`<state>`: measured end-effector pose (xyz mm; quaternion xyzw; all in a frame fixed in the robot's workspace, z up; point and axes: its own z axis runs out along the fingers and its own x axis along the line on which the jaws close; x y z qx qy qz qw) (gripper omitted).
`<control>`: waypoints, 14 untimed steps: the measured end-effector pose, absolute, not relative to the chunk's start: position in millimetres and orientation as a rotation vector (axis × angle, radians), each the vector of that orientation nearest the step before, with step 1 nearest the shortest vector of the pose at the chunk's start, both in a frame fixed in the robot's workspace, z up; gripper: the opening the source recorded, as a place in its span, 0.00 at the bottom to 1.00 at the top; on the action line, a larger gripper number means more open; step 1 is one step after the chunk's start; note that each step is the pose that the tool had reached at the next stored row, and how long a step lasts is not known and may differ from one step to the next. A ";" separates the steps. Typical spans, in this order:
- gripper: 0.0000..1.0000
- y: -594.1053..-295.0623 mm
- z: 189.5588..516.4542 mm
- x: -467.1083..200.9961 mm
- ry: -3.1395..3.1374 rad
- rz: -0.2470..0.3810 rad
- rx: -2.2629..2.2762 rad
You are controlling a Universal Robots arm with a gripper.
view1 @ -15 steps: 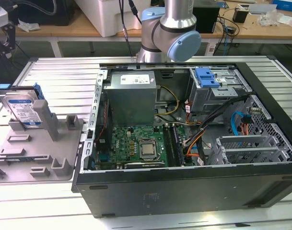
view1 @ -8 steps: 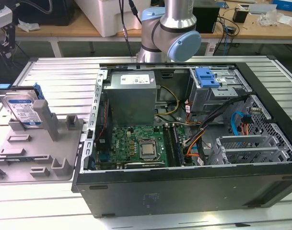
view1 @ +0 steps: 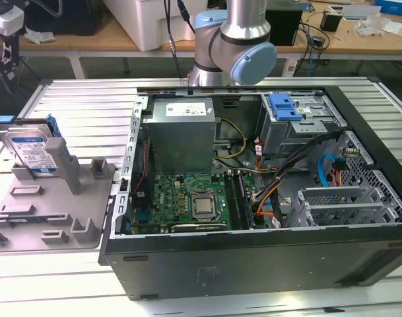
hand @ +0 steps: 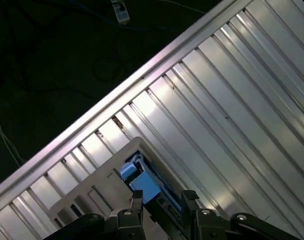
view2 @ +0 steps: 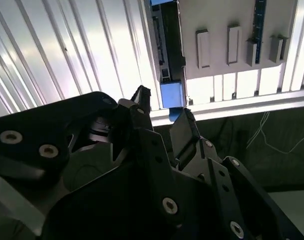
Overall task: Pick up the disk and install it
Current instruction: 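Pick up the disk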
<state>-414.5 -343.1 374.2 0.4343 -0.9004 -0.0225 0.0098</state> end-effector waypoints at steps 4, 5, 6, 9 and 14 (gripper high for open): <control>0.44 -343.1 373.5 -414.6 -2.750 -0.069 1.472; 0.44 -343.1 373.3 -414.5 -2.733 -0.068 1.503; 0.44 -343.1 373.1 -414.5 -2.718 -0.068 1.528; 0.44 -343.0 372.3 -414.5 -2.633 -0.066 1.667; 0.44 -343.0 371.3 -414.5 -2.547 -0.063 1.792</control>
